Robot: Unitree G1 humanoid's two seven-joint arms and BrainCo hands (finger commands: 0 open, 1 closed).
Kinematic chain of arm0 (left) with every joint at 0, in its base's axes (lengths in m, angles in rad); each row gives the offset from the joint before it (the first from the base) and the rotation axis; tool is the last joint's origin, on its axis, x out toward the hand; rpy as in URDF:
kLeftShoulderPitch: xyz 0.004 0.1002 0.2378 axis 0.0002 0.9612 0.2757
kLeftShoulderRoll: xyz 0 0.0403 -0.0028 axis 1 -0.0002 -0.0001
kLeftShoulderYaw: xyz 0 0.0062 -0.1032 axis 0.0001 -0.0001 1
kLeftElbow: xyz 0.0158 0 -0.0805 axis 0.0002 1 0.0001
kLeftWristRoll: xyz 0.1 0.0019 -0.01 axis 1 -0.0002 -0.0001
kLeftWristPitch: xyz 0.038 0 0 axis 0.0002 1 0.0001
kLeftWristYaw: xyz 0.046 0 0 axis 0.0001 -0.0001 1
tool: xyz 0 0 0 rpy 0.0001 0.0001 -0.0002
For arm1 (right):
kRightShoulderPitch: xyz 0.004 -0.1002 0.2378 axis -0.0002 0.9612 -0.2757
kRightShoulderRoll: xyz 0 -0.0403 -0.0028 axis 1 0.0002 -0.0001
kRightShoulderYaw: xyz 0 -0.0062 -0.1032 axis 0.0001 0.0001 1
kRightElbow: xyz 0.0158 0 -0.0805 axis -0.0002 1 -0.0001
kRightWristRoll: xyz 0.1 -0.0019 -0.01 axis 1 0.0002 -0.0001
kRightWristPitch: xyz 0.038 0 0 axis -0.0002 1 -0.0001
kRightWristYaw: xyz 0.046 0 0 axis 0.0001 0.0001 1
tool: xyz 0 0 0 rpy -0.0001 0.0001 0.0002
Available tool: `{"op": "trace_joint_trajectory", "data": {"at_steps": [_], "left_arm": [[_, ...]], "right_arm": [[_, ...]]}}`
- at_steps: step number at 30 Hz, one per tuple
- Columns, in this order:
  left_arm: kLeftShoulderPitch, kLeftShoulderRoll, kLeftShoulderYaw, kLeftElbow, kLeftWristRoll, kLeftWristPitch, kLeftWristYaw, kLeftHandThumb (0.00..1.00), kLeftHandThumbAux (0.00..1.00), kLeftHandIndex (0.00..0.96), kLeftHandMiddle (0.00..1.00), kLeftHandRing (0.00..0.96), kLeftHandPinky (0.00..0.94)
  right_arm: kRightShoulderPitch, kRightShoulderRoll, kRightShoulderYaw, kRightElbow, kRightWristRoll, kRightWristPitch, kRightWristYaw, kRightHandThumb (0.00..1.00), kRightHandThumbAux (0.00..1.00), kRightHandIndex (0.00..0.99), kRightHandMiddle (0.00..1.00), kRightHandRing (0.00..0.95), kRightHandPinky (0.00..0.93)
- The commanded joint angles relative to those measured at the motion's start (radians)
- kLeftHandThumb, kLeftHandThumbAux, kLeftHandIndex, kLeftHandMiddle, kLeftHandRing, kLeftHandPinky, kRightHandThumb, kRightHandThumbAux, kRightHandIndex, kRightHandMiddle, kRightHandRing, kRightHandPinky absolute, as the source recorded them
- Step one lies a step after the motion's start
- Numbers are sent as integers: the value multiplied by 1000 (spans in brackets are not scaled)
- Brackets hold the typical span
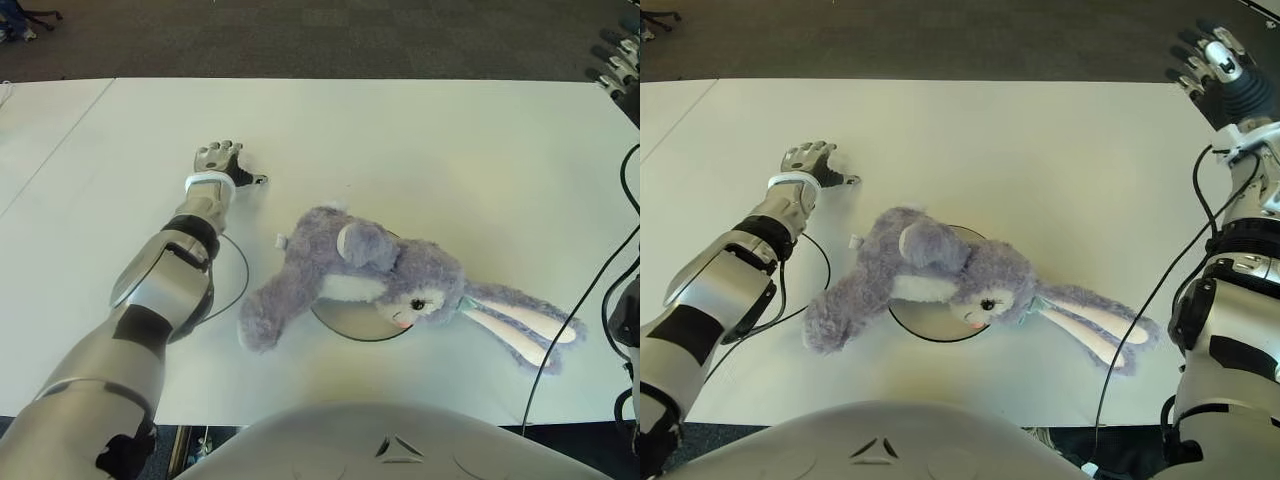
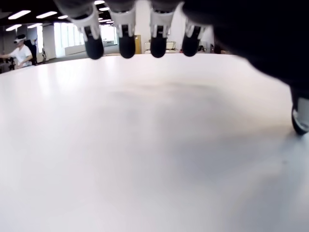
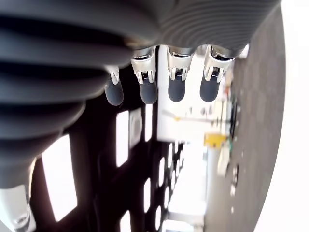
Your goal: Put the doll into the plate.
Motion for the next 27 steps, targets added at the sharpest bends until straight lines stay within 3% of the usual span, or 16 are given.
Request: {"op": "trace_joint_trajectory", "data": {"at_steps": [1, 12, 16, 20, 25, 27], "left_arm": [[182, -23, 25, 68, -27, -43, -32, 0, 506, 0, 0, 21, 0], [188, -19, 59, 70, -58, -67, -11, 0, 503, 0, 8, 43, 0], [195, -18, 92, 67, -83, -93, 11, 0, 487, 0, 15, 42, 0], [198, -14, 114, 66, -100, -117, 27, 0, 494, 0, 22, 38, 8], [201, -16, 174, 61, -142, -177, 62, 0, 517, 0, 33, 41, 28], [195, -39, 226, 50, -188, -242, 84, 0, 533, 0, 45, 52, 35]], "right_arm": [[-76, -22, -74, 268, -8, -98, -31, 0, 627, 51, 50, 13, 15], [-17, 60, -101, 386, -46, -189, -88, 0, 634, 84, 98, 57, 56], [32, 139, -133, 418, -46, -196, -184, 0, 633, 111, 125, 82, 72], [45, 186, -145, 421, -55, -203, -231, 0, 632, 115, 131, 93, 82], [51, 251, -144, 420, -77, -218, -278, 0, 623, 106, 128, 95, 80], [42, 307, -127, 417, -98, -230, -312, 0, 613, 101, 122, 93, 75]]}}
